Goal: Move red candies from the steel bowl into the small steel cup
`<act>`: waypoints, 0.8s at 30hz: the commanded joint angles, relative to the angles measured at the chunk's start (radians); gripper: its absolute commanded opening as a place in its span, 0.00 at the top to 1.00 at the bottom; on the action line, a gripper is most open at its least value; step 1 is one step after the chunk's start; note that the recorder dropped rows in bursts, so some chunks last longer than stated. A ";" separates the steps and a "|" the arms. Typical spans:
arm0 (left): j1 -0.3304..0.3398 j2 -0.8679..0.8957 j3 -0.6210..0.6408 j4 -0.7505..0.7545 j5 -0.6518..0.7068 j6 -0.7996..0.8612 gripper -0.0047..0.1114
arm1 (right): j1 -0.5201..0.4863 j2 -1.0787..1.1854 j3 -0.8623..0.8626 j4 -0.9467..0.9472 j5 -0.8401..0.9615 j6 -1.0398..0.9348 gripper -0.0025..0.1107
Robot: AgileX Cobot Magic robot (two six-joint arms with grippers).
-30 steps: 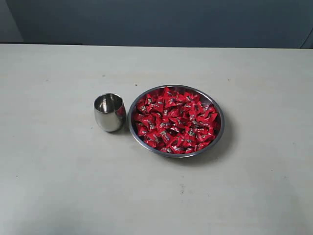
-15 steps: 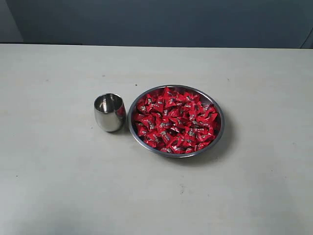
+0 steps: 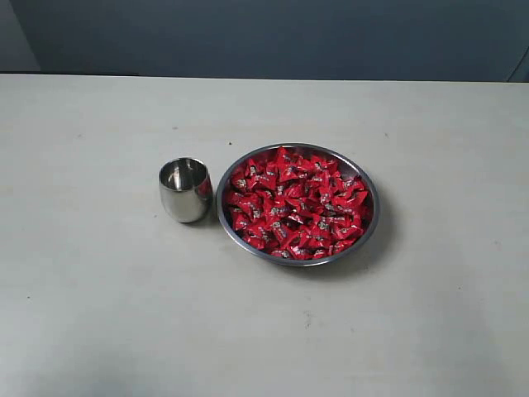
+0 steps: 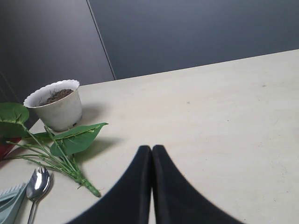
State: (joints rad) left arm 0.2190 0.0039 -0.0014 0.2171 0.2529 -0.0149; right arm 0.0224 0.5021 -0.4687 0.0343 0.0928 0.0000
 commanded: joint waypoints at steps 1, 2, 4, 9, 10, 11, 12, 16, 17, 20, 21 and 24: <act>-0.003 -0.004 0.001 0.005 -0.011 -0.004 0.96 | 0.003 0.071 -0.004 -0.007 0.008 0.000 0.98; -0.003 -0.004 0.001 0.005 -0.011 -0.004 0.96 | 0.003 0.112 -0.004 -0.003 -0.006 0.000 0.98; -0.003 -0.004 0.001 0.005 -0.011 -0.004 0.96 | 0.003 0.158 -0.004 0.025 -0.011 0.000 0.98; -0.003 -0.004 0.001 0.005 -0.011 -0.004 0.96 | 0.003 0.272 -0.004 0.082 -0.043 0.000 0.98; -0.003 -0.004 0.001 0.005 -0.011 -0.004 0.96 | 0.003 0.282 -0.004 0.082 -0.076 0.000 0.98; -0.003 -0.004 0.001 0.005 -0.011 -0.004 0.96 | 0.003 0.282 -0.004 0.082 -0.082 0.000 0.98; -0.003 -0.004 0.001 0.005 -0.011 -0.004 0.96 | 0.003 0.282 -0.004 0.082 -0.082 0.000 0.98; -0.003 -0.004 0.001 0.005 -0.011 -0.004 0.96 | 0.003 0.282 -0.004 0.082 -0.101 0.000 0.98; -0.003 -0.004 0.001 0.005 -0.011 -0.004 0.96 | 0.003 0.282 -0.004 0.082 -0.104 0.000 0.98; -0.003 -0.004 0.001 0.005 -0.011 -0.004 0.96 | 0.003 0.282 -0.004 0.106 -0.107 0.000 0.98; -0.003 -0.004 0.001 0.005 -0.011 -0.004 0.96 | 0.003 0.282 -0.004 0.116 -0.107 0.000 0.98; -0.003 -0.004 0.001 0.005 -0.011 -0.004 0.96 | 0.003 0.286 -0.004 0.139 -0.126 0.000 0.98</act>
State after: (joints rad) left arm 0.2190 0.0039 -0.0014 0.2171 0.2529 -0.0149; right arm 0.0239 0.7815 -0.4687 0.1511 0.0000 0.0000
